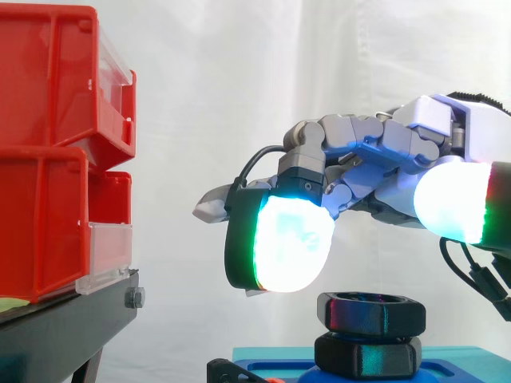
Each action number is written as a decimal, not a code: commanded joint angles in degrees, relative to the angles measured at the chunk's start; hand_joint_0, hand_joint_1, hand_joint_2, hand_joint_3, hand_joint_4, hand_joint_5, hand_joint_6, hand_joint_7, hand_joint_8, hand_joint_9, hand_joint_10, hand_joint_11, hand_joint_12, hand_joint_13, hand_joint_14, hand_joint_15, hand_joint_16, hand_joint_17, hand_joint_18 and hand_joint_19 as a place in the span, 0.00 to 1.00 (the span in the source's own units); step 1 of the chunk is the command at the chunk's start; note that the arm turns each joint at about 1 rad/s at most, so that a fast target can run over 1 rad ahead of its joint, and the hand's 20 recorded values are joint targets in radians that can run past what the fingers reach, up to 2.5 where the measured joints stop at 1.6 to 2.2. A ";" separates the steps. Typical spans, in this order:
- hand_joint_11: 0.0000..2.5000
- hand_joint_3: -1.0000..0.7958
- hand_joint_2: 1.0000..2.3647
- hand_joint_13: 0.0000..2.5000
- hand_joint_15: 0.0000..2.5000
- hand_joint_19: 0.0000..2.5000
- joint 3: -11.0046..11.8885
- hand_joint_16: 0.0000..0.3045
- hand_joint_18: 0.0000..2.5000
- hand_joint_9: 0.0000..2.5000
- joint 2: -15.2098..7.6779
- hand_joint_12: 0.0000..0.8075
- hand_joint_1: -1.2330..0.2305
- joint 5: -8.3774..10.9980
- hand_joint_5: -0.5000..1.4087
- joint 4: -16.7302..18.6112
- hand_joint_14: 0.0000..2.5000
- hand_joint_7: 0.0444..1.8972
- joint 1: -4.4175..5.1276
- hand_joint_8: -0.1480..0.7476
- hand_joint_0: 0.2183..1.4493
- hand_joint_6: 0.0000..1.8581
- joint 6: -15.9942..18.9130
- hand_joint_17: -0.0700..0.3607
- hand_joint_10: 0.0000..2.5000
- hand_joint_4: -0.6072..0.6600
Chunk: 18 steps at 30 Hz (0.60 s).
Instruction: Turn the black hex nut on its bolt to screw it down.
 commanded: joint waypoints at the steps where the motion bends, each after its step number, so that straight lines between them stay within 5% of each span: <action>1: 0.13 0.28 0.00 0.14 0.04 0.21 0.00 0.15 0.17 0.30 0.00 0.35 0.67 -0.02 0.24 -0.01 0.00 0.65 -0.15 0.49 0.25 0.27 0.00 0.40 0.00 0.64; 18: 0.13 0.28 0.00 0.14 0.04 0.21 0.00 0.15 0.17 0.30 -1.50 0.36 0.67 -0.99 0.24 -0.10 0.00 0.61 -1.11 0.49 0.25 0.27 -0.18 0.40 0.00 0.66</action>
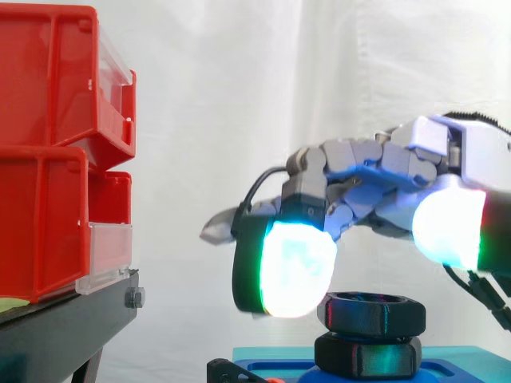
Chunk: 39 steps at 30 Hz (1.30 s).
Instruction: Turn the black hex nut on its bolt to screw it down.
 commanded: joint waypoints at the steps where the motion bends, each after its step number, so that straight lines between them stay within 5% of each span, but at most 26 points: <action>1: 0.13 0.28 0.00 0.14 0.04 0.21 0.00 0.15 0.17 0.30 -1.20 0.36 0.67 -0.06 0.24 0.59 0.00 0.61 -0.14 0.49 0.25 0.27 -0.04 0.40 0.00 0.66; 14: 0.13 0.28 0.00 0.15 0.03 0.21 0.00 0.15 0.18 0.30 -1.20 0.36 0.66 -0.59 0.24 0.77 0.00 0.65 -1.02 0.49 0.25 0.27 0.05 0.41 0.00 0.64; 25: 0.13 0.28 0.00 0.15 0.03 0.21 0.00 0.15 0.18 0.30 -1.28 0.36 0.66 -1.91 0.23 0.85 0.00 0.55 -1.72 0.49 0.25 0.34 0.05 0.41 0.00 0.65; 39: 0.13 0.28 0.00 0.15 0.04 0.21 0.00 0.15 0.18 0.30 -1.20 0.36 0.67 -4.19 0.23 1.29 0.00 0.57 -3.66 0.49 0.25 0.32 0.05 0.41 0.00 0.66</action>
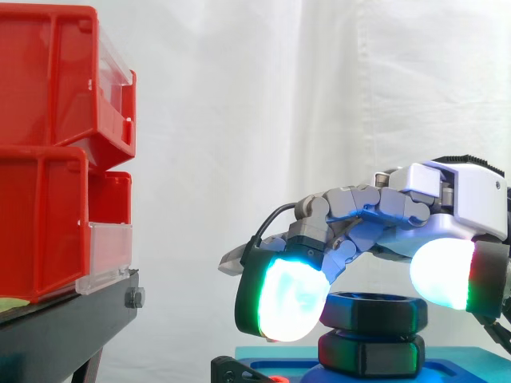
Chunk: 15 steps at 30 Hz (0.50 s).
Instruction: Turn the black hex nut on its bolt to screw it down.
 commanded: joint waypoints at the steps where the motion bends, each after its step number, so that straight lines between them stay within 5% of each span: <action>1: 0.13 0.28 0.00 0.15 0.04 0.21 0.00 0.15 0.18 0.30 -0.03 0.36 0.67 -0.63 0.23 0.26 0.00 0.57 -0.50 0.49 0.25 0.32 0.00 0.41 0.00 0.66; 15: 0.13 0.28 0.00 0.15 0.04 0.21 0.00 0.16 0.17 0.30 -0.03 0.36 0.73 -5.29 0.23 2.99 0.00 0.58 -4.19 0.49 0.25 0.31 0.09 0.41 0.00 0.65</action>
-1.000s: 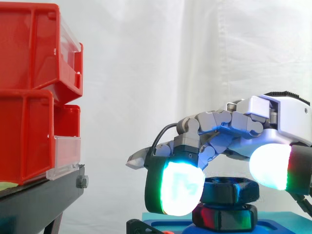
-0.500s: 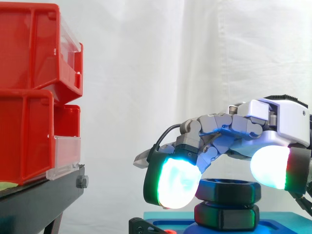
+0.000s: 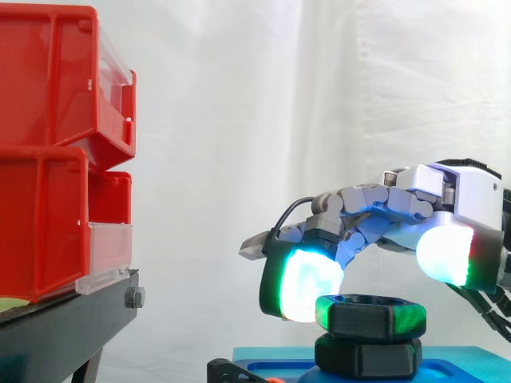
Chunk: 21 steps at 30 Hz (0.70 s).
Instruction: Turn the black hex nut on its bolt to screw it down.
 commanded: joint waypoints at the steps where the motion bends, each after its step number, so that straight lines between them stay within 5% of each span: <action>1: 0.13 0.28 0.00 0.15 0.04 0.21 0.00 0.16 0.17 0.30 -0.01 0.36 0.73 -1.34 0.23 0.47 0.00 0.58 -1.04 0.49 0.25 0.31 0.04 0.41 0.00 0.65; 10: 0.13 0.28 0.00 0.15 0.04 0.22 0.00 0.16 0.17 0.30 -0.01 0.36 0.73 -2.57 0.23 1.44 0.00 0.61 -2.62 0.49 0.25 0.29 0.74 0.41 0.00 0.66; 17: 0.13 0.28 0.00 0.15 0.04 0.21 2.29 0.16 0.17 0.30 -0.01 0.36 0.73 -3.53 0.24 2.84 0.00 0.64 -2.27 0.49 0.25 0.27 4.96 0.41 0.00 0.66; 21: 0.13 0.28 0.00 0.15 0.04 0.21 2.90 0.16 0.17 0.30 0.08 0.36 0.73 -3.44 0.23 3.11 0.00 0.62 -1.21 0.50 0.25 0.27 8.91 0.41 0.00 0.67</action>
